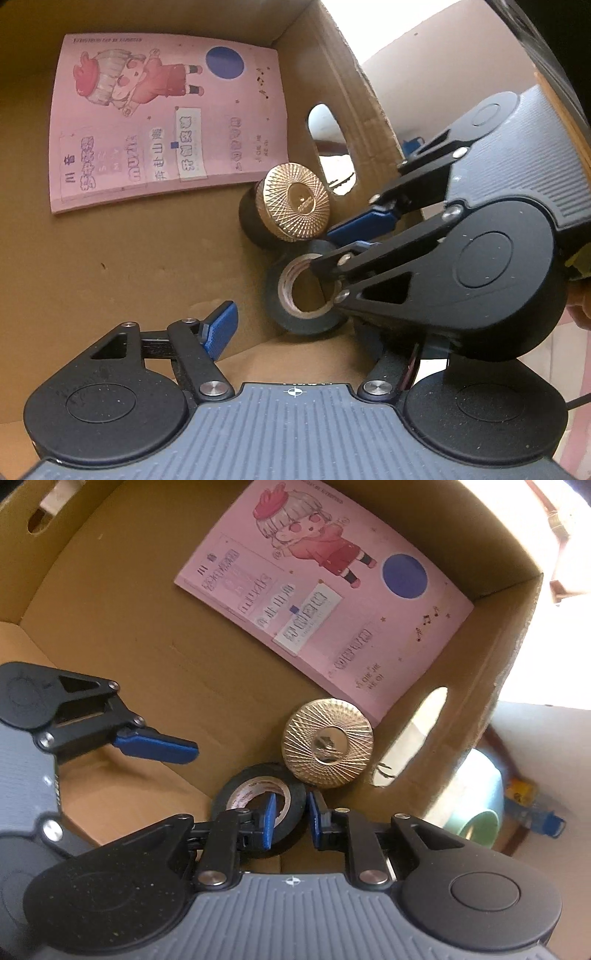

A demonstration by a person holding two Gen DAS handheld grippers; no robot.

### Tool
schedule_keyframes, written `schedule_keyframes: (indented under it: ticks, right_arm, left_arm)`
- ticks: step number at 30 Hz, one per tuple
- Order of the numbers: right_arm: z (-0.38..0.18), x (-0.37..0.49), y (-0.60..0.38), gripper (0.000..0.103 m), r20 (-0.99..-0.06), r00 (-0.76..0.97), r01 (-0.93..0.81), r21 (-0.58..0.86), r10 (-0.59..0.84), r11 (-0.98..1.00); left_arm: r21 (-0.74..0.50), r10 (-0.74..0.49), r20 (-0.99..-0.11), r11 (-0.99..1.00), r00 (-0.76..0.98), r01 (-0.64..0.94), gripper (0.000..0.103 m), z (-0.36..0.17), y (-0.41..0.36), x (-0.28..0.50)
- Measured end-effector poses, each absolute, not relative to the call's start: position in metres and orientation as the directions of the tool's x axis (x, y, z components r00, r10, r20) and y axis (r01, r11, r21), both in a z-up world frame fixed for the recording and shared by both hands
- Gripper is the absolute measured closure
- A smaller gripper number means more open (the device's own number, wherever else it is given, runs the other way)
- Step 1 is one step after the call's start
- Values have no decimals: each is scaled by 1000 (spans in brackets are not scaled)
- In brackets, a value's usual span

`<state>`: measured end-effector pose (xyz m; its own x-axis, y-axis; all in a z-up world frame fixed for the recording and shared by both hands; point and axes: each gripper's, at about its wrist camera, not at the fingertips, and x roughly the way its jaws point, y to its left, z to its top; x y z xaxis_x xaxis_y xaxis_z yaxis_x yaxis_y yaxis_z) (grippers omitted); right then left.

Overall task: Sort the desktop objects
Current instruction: 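Lower the tape roll into the box beside the gold tin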

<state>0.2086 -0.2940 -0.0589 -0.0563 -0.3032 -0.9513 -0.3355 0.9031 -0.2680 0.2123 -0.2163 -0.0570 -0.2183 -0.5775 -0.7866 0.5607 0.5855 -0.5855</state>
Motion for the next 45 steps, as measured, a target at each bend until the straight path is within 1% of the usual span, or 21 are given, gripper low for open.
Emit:
schedule_keyframes:
  ticks: [6, 10, 14, 18, 22, 25, 27, 29, 31, 32, 33, 35, 39, 45]
  right_arm:
    - [-54, 204, -296, 82, -951, -31, -329, -282, -309, 901]
    - [-47, 198, -298, 81, -962, -12, -305, -257, -273, 917]
    - [-39, 202, -307, 82, -980, 0, -264, -192, -199, 945]
    - [-44, 200, -311, 82, -994, -21, -224, -100, -108, 969]
    - [-45, 201, -313, 82, -997, -24, -215, -64, -70, 975]
    - [-38, 201, -314, 82, -999, -28, -180, -27, -33, 983]
    - [-37, 200, -315, 82, -999, -39, -165, 5, -1, 986]
    - [-41, 198, -315, 82, -998, -66, -159, 30, 20, 987]
    - [-49, 196, -316, 82, -995, -97, -150, 23, 8, 988]
    - [-54, 196, -317, 82, -994, -112, -150, 4, -13, 989]
    - [-58, 195, -317, 84, -993, -118, -149, 0, -18, 989]
    - [-66, 195, -313, 84, -991, -133, -147, -4, -24, 989]
    - [-75, 197, -308, 83, -991, -123, -137, -38, -55, 990]
    - [-86, 194, -304, 84, -991, -86, -112, -92, -102, 989]
  left_arm:
    - [-581, -586, -785, 585, -200, 566, 33, -51, -211, 212]
    - [-569, -592, -787, 589, -173, 575, 33, -44, -207, 211]
    - [-531, -589, -799, 591, -125, 607, 33, -31, -201, 207]
    - [-504, -593, -801, 593, -82, 629, 33, -19, -191, 203]
    - [-483, -601, -798, 601, -39, 637, 32, -7, -176, 200]
    - [-468, -616, -787, 621, 23, 629, 30, 9, -158, 198]
    - [-449, -621, -780, 641, 77, 622, 25, 21, -146, 194]
    - [-422, -620, -772, 663, 138, 619, 24, 34, -134, 186]
    - [-393, -624, -754, 679, 205, 621, 20, 49, -121, 172]
    - [-377, -626, -743, 684, 237, 625, 16, 55, -115, 163]
    - [-363, -631, -725, 690, 275, 626, 13, 60, -107, 154]
    - [-349, -644, -691, 695, 329, 628, 6, 68, -92, 137]
    - [-335, -642, -644, 725, 416, 601, 6, 70, -61, 104]
    - [-365, -610, -637, 777, 471, 513, 6, 56, -30, 71]
